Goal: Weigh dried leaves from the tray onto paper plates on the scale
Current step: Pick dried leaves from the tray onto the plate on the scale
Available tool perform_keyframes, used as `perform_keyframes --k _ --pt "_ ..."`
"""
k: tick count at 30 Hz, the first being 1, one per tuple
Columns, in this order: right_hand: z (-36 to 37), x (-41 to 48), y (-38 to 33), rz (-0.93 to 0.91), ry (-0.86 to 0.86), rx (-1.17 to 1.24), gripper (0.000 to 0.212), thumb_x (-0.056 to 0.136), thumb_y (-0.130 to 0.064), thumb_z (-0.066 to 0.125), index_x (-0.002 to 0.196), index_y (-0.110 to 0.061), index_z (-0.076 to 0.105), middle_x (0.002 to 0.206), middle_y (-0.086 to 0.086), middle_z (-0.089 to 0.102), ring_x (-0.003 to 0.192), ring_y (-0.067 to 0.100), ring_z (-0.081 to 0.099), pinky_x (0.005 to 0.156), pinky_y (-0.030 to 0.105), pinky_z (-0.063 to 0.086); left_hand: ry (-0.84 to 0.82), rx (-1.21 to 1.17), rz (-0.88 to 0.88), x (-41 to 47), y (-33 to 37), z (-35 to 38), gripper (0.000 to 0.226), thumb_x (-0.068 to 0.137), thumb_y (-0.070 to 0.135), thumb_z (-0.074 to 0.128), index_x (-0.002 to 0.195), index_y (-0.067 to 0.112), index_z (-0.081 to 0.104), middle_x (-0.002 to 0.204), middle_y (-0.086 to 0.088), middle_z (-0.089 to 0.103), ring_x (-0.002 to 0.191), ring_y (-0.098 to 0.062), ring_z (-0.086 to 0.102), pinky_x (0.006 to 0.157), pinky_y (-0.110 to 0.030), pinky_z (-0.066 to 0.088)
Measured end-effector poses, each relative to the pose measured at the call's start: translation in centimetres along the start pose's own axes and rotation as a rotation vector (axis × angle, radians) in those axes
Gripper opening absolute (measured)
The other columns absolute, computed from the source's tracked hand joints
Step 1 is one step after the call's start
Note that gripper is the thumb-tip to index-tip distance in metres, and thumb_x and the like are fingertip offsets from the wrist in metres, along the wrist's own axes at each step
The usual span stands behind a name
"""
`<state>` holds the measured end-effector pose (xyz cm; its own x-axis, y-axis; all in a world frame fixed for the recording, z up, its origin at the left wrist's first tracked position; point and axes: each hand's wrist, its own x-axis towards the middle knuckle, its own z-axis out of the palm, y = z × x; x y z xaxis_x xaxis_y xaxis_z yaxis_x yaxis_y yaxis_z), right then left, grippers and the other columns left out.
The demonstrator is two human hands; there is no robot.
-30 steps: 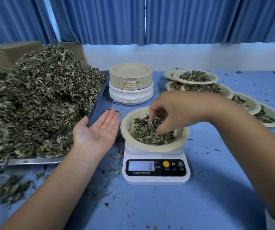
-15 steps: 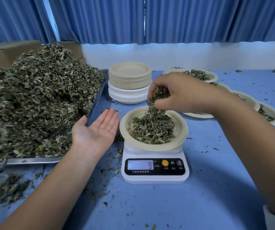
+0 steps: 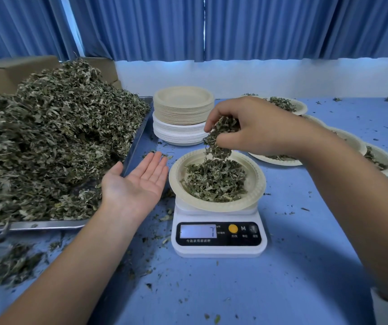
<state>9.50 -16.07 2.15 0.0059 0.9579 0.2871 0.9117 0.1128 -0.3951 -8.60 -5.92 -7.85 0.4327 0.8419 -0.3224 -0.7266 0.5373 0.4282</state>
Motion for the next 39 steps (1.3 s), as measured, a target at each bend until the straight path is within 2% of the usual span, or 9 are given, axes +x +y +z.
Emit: perform_keyframes --k 3,17,21,28,30,33,34,37,39 --pt "-0.2 -0.2 -0.1 -0.02 -0.01 0.028 0.019 0.085 -0.009 0.059 0.095 -0.021 0.07 0.041 -0.03 0.046 0.044 -0.01 0.046 0.046 0.005 0.034 0.003 0.007 -0.001 0.0 0.0 0.0 0.061 0.1 0.044 0.029 0.114 -0.008 0.057 0.115 -0.022 0.065 0.112 -0.035 0.059 0.103 -0.043 0.043" --pt "2.3 0.9 0.3 -0.016 0.021 0.175 0.02 0.084 -0.012 0.061 0.093 -0.027 0.072 0.047 -0.028 0.051 0.038 0.004 0.039 0.04 0.011 0.028 0.019 -0.009 0.004 -0.1 -0.1 0.2 0.058 0.1 0.043 0.029 0.112 -0.006 0.058 0.115 -0.021 0.064 0.113 -0.033 0.058 0.102 -0.042 0.043" --pt "3.8 2.4 -1.4 -0.046 0.009 0.296 0.021 0.087 -0.005 0.059 0.097 -0.017 0.073 0.046 -0.032 0.051 0.04 -0.006 0.046 0.042 0.005 0.031 0.009 -0.014 0.0 -0.2 -0.2 0.3 0.057 0.101 0.042 0.029 0.116 -0.005 0.056 0.116 -0.02 0.062 0.119 -0.031 0.055 0.103 -0.041 0.042" --pt "8.0 10.2 -8.0 -0.111 -0.104 0.399 0.022 0.085 -0.006 0.059 0.097 -0.015 0.074 0.041 -0.012 0.051 0.038 0.001 0.04 0.043 0.011 0.033 0.015 -0.067 -0.026 0.0 0.1 0.2 0.055 0.102 0.039 0.026 0.111 -0.005 0.058 0.108 -0.02 0.064 0.121 -0.031 0.053 0.099 -0.04 0.04" --pt "9.6 11.7 -9.4 -0.131 -0.187 0.323 0.023 0.088 -0.008 0.059 0.107 -0.015 0.072 0.051 -0.014 0.058 0.044 0.0 0.05 0.048 0.011 0.042 0.013 -0.082 -0.039 0.0 0.2 0.1 0.056 0.102 0.04 0.026 0.105 -0.006 0.059 0.113 -0.021 0.063 0.123 -0.031 0.052 0.103 -0.04 0.039" --pt "12.0 13.0 -10.4 -0.143 -0.341 0.2 0.035 0.096 -0.015 0.055 0.131 -0.013 0.059 0.108 0.0 0.067 0.078 0.009 0.064 0.07 0.016 0.054 0.005 -0.105 -0.054 0.1 0.3 0.0 0.055 0.101 0.042 0.032 0.096 -0.007 0.058 0.121 -0.019 0.058 0.126 -0.028 0.049 0.109 -0.04 0.036" --pt "12.5 13.3 -10.3 -0.156 -0.373 0.142 0.037 0.098 -0.016 0.052 0.134 -0.014 0.055 0.12 0.004 0.064 0.076 0.009 0.063 0.068 0.012 0.052 0.001 -0.113 -0.058 0.2 0.4 0.0 0.054 0.1 0.042 0.034 0.094 -0.006 0.057 0.12 -0.018 0.058 0.126 -0.027 0.049 0.11 -0.04 0.034" --pt "13.0 13.3 -10.2 -0.185 -0.398 0.063 0.038 0.098 -0.01 0.045 0.134 -0.016 0.056 0.128 0.003 0.061 0.069 0.001 0.056 0.068 0.011 0.048 -0.015 -0.146 -0.062 0.4 0.4 0.0 0.042 0.097 0.037 0.041 0.091 -0.002 0.055 0.099 -0.011 0.058 0.107 -0.024 0.055 0.108 -0.034 0.035" --pt "12.7 12.9 -10.0 -0.18 -0.395 0.087 0.038 0.096 -0.004 0.043 0.129 -0.015 0.06 0.127 0.003 0.062 0.09 0.006 0.061 0.085 0.021 0.05 -0.028 -0.152 -0.051 0.4 0.5 0.1 0.04 0.096 0.039 0.043 0.094 0.001 0.057 0.096 -0.008 0.056 0.098 -0.022 0.054 0.105 -0.031 0.037"
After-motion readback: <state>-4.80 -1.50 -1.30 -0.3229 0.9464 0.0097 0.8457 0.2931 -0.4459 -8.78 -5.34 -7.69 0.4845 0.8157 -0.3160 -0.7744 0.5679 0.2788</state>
